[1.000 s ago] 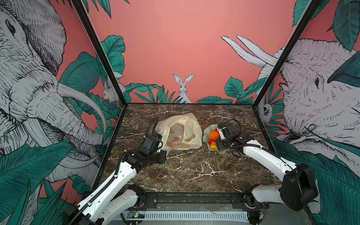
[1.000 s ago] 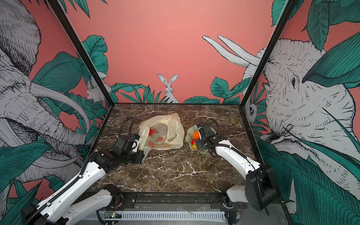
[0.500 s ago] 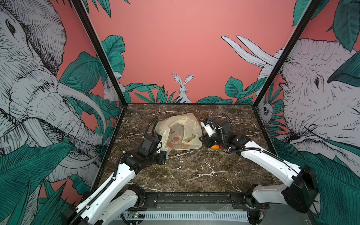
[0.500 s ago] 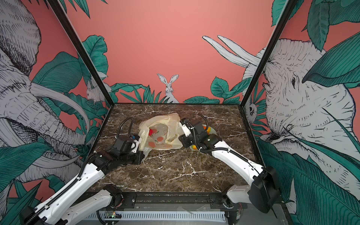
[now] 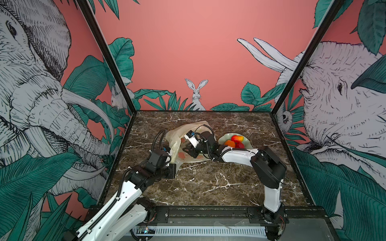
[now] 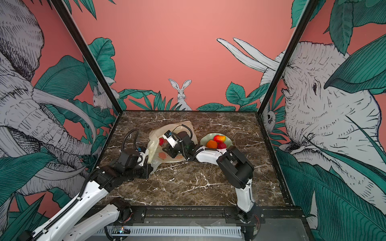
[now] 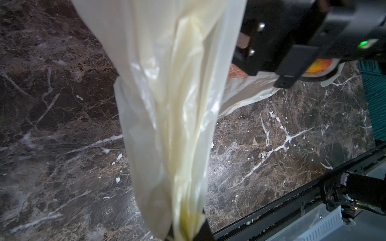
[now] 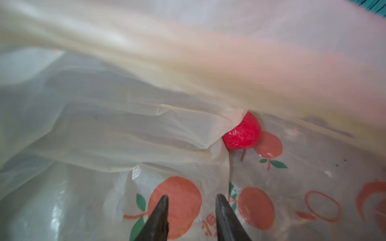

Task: Take fruits out of the plastic bag
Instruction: Take out the fake fruit from the plastic bag.

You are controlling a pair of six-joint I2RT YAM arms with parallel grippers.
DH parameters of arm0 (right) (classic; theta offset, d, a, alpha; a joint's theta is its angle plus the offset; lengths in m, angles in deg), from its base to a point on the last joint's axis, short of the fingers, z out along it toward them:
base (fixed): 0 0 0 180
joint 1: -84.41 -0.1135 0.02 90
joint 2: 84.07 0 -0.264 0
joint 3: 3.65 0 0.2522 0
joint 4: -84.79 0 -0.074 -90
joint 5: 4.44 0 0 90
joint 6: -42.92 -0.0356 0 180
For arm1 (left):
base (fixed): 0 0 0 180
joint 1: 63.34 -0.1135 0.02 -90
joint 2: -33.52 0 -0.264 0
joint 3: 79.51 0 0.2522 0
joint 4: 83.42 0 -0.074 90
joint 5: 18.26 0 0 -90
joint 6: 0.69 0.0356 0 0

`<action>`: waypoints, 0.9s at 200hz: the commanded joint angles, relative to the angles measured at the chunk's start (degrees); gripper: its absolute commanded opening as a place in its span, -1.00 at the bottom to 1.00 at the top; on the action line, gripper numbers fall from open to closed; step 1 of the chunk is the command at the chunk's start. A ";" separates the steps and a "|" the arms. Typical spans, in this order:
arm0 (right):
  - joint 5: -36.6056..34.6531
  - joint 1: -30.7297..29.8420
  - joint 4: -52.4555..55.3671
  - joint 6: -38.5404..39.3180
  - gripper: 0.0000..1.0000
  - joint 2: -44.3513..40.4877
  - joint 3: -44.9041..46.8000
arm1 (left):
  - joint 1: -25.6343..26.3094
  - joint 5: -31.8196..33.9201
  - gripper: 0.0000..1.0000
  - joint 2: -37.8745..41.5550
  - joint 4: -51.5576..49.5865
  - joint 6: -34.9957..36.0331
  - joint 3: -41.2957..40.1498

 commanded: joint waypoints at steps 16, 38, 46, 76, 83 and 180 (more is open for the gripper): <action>-2.17 -0.42 -18.50 -6.37 0.00 6.14 -4.03 | 0.03 0.94 -1.00 -0.24 -0.09 -1.15 -0.39; -6.93 -0.49 -17.18 -11.73 0.09 9.95 -8.61 | 0.03 0.88 -1.00 -0.22 -0.59 -0.52 0.50; -8.51 -0.59 -15.78 -13.54 0.13 11.12 -10.25 | 0.03 0.67 -1.00 -0.37 -0.71 -0.33 0.73; -13.50 -0.94 -9.65 -19.25 0.25 15.03 -15.44 | 0.03 -0.06 -1.00 -0.81 -0.38 -0.19 0.87; -14.12 -1.03 -8.87 -20.56 0.28 15.80 -16.55 | 0.03 -0.37 -1.00 -0.88 0.06 -0.19 0.78; -20.39 -1.30 -0.24 -36.30 0.37 24.98 -27.62 | 0.03 -0.78 -1.00 -2.85 0.62 1.09 2.45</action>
